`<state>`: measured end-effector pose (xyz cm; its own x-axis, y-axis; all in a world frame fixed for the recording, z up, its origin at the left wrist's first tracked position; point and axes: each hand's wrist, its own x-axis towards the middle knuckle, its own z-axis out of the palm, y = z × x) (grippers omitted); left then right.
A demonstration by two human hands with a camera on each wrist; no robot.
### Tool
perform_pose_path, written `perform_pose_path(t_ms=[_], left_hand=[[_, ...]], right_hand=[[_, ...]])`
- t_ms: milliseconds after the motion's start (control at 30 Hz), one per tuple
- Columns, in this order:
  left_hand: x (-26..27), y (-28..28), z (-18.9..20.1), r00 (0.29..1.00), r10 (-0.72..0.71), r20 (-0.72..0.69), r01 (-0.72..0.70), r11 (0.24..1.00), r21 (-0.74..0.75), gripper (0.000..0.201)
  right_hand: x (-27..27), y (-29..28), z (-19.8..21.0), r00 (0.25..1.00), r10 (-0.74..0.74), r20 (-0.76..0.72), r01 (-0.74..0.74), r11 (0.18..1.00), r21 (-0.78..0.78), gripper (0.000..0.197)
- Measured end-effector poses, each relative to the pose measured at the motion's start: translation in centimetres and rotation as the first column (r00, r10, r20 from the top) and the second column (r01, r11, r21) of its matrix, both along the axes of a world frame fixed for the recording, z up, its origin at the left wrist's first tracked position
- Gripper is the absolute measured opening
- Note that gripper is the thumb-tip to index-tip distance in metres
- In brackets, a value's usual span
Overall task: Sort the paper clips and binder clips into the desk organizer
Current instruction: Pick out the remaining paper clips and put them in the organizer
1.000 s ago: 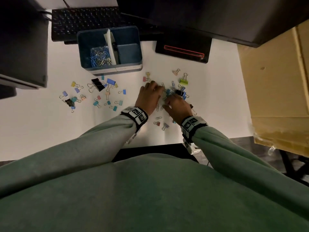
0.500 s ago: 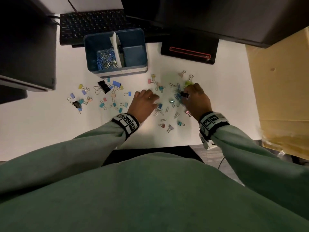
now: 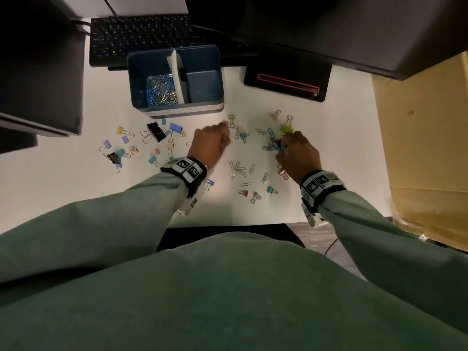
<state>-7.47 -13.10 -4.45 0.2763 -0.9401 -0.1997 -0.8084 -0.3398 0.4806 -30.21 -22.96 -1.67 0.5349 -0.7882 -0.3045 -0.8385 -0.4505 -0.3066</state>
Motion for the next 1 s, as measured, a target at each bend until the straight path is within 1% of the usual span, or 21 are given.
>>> perform_pose_path(t_ms=[33, 100, 167, 200, 267, 367, 433, 533, 600, 667, 733, 767, 800, 833, 867, 933, 967, 1000], left_hand=[[0.7, -0.3, 0.0, 0.999, 0.006, 0.037, -0.007, 1.0, 0.003, 0.015], [1.6, -0.9, -0.1, 0.991, -0.028, 0.131, 0.022, 0.999, 0.048, 0.021], [1.7, -1.4, -0.2, 0.977, -0.049, 0.206, 0.036, 0.997, 0.066, 0.025], [1.4, -1.6, -0.2, 0.974, -0.048, 0.221, 0.037, 0.998, 0.054, 0.027], [0.3, -2.1, 0.0, 0.972, -0.06, 0.228, 0.056, 0.998, 0.024, 0.026], [-2.1, -3.0, 0.1, 0.972, -0.099, 0.211, 0.099, 0.995, 0.011, 0.027], [-3.2, -3.3, -0.2, 0.976, -0.098, 0.193, 0.095, 0.995, 0.026, 0.026], [-3.3, -3.1, -0.6, 0.984, -0.071, 0.162, 0.066, 0.997, 0.036, 0.014], [-2.5, -2.6, -0.7, 0.99, -0.048, 0.132, 0.043, 0.998, 0.041, 0.006], [-1.4, -1.7, -1.0, 0.995, -0.018, 0.102, 0.015, 0.999, 0.034, 0.007], [-0.1, -0.9, -1.2, 0.996, 0.018, 0.088, -0.019, 1.0, 0.007, 0.013], [0.6, -0.6, -1.3, 0.996, 0.037, 0.081, -0.037, 0.999, -0.007, 0.017], [1.1, -0.4, -1.3, 0.996, 0.055, 0.076, -0.054, 0.998, -0.02, 0.019], [1.6, -0.4, -1.3, 0.995, 0.071, 0.075, -0.069, 0.997, -0.032, 0.02], [1.8, -0.3, -1.2, 0.993, 0.082, 0.082, -0.078, 0.996, -0.049, 0.02], [1.6, -0.4, -0.7, 0.991, 0.07, 0.112, -0.062, 0.995, -0.073, 0.018], [1.0, -0.5, -0.5, 0.991, 0.042, 0.126, -0.033, 0.997, -0.074, 0.018], [0.2, -0.5, -0.3, 0.991, 0.006, 0.135, 0.004, 0.998, -0.069, 0.018]], right_hand=[[-0.1, -0.4, 0.2, 1.0, -0.023, -0.001, 0.023, 1.0, -0.014, 0.027], [0.0, -1.3, 0.6, 0.998, -0.062, 0.004, 0.062, 0.997, -0.047, 0.026], [0.4, -2.1, 0.9, 0.997, -0.07, -0.02, 0.068, 0.995, -0.077, 0.027], [0.7, -2.3, 0.9, 0.998, -0.056, -0.036, 0.053, 0.994, -0.091, 0.028], [1.7, -2.3, 0.9, 0.999, 0.015, -0.034, -0.019, 0.991, -0.133, 0.031], [4.0, -1.4, 0.3, 0.984, 0.18, -0.005, -0.178, 0.968, -0.177, 0.032], [5.4, -0.8, -0.2, 0.963, 0.265, -0.053, -0.27, 0.948, -0.167, 0.034], [5.8, 0.3, -0.9, 0.924, 0.369, -0.096, -0.379, 0.917, -0.121, 0.04], [4.9, 1.6, -1.4, 0.887, 0.45, -0.105, -0.459, 0.884, -0.088, 0.054], [3.8, 3.2, -1.7, 0.843, 0.526, -0.112, -0.532, 0.847, -0.021, 0.069], [2.8, 4.2, -1.6, 0.807, 0.585, -0.077, -0.583, 0.811, 0.053, 0.075], [2.5, 4.4, -1.6, 0.796, 0.604, -0.047, -0.601, 0.797, 0.065, 0.076], [2.3, 4.3, -1.5, 0.794, 0.607, -0.024, -0.605, 0.794, 0.059, 0.077], [2.1, 3.9, -1.5, 0.809, 0.587, -0.022, -0.586, 0.81, 0.037, 0.076], [2.0, 3.4, -1.6, 0.842, 0.538, -0.04, -0.538, 0.843, 0.003, 0.074], [2.0, 2.0, -1.8, 0.908, 0.397, -0.131, -0.409, 0.909, -0.081, 0.066], [2.2, 1.5, -1.7, 0.925, 0.339, -0.175, -0.36, 0.926, -0.11, 0.063], [2.5, 1.3, -1.4, 0.923, 0.321, -0.212, -0.351, 0.929, -0.12, 0.061]])
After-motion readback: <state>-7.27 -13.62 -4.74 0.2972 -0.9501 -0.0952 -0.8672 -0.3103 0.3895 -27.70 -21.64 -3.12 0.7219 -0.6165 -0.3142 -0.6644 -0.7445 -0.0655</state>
